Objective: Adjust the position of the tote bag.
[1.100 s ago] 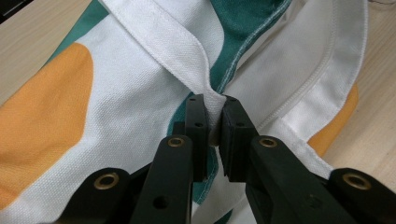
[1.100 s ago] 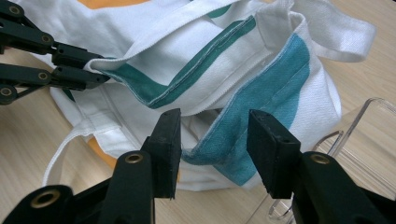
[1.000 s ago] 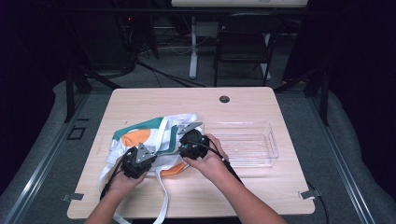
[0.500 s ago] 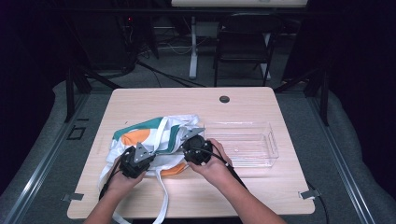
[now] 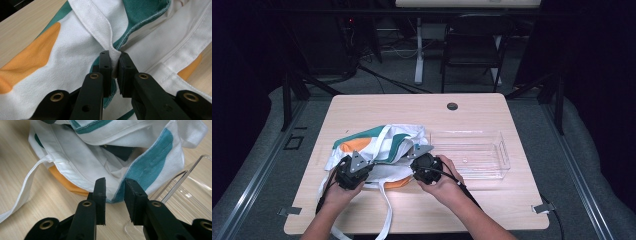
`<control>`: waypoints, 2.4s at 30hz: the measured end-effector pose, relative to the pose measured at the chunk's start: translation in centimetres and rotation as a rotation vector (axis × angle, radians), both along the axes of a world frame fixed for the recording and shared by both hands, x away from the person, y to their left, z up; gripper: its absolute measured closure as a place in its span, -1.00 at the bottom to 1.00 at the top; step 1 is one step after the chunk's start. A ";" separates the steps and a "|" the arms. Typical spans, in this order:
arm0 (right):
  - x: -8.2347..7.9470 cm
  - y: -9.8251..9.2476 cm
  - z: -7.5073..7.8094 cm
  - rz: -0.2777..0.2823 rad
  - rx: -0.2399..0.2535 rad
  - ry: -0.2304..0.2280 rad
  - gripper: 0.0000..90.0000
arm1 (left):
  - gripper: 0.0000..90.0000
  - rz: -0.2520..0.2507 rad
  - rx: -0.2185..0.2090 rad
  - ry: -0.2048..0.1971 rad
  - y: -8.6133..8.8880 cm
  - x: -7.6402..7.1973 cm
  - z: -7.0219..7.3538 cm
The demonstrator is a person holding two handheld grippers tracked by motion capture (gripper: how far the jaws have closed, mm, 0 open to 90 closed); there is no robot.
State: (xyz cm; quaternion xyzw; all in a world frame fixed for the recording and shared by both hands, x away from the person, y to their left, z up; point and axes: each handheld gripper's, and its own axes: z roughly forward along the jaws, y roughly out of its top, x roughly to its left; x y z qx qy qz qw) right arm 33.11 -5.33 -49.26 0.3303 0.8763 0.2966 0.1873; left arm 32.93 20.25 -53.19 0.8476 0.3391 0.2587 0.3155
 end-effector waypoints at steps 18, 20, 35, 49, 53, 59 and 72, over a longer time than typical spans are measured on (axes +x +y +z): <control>0.1 -0.5 -0.4 0.015 0.049 0.024 0.66 | 0.84 0.009 -0.048 0.048 0.2 0.2 0.8; 0.2 -0.6 -0.2 0.016 0.053 0.036 0.67 | 0.84 0.009 -0.040 0.043 0.0 0.3 1.0; 0.6 -1.0 0.1 0.012 0.105 0.079 0.96 | 0.85 -0.009 0.000 0.094 -0.1 1.2 3.3; 0.3 -1.0 0.8 0.016 0.146 0.054 0.71 | 0.85 -0.004 0.031 0.069 0.5 2.4 6.9; 0.4 -1.0 1.0 0.017 0.148 0.045 0.67 | 0.85 0.001 0.041 0.068 0.7 2.9 7.7; 0.5 -1.1 1.1 0.011 0.150 0.039 0.62 | 0.85 0.006 0.060 0.062 0.8 3.3 8.3; 0.9 -2.0 1.6 -0.009 0.185 0.037 0.50 | 0.85 0.006 0.109 0.039 0.6 4.0 9.8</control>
